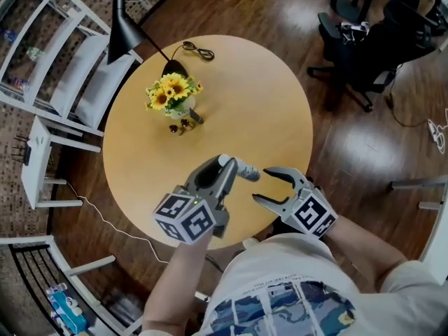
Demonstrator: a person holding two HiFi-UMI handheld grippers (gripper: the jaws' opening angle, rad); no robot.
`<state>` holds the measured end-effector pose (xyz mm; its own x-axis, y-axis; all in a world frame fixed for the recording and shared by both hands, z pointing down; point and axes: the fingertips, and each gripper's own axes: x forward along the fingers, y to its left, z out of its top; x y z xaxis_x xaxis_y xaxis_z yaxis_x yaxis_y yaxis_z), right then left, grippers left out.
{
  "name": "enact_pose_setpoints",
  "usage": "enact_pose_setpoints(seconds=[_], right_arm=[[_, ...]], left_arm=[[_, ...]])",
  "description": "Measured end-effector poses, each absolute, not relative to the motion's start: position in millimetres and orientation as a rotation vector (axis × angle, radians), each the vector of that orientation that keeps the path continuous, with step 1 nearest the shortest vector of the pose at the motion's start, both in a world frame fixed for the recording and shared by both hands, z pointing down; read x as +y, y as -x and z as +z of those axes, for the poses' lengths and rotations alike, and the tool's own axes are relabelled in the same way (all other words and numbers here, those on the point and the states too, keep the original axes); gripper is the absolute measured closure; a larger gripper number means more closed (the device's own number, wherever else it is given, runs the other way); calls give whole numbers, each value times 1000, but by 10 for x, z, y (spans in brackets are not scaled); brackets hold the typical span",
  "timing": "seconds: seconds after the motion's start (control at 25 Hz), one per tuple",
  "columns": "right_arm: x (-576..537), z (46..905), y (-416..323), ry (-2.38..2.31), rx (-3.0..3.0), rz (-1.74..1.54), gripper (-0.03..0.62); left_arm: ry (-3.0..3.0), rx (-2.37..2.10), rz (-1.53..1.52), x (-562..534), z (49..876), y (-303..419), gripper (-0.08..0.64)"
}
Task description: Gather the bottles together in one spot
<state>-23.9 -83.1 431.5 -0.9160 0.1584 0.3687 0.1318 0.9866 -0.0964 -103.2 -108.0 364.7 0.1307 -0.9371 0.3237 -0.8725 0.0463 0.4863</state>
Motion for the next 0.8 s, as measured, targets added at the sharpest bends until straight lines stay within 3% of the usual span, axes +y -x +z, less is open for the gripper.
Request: enact_pose_setpoints(seconds=[0.36,0.8], right_arm=[[-1709,4621,54,161,-2693,294,290],[-2404,4925,-311,-10,-2633,283,291]], left_arm=[[-1584,-2190,251,-2010,4252,2069,440],[-1318,-2372,339,-2548,4987,3011,440]])
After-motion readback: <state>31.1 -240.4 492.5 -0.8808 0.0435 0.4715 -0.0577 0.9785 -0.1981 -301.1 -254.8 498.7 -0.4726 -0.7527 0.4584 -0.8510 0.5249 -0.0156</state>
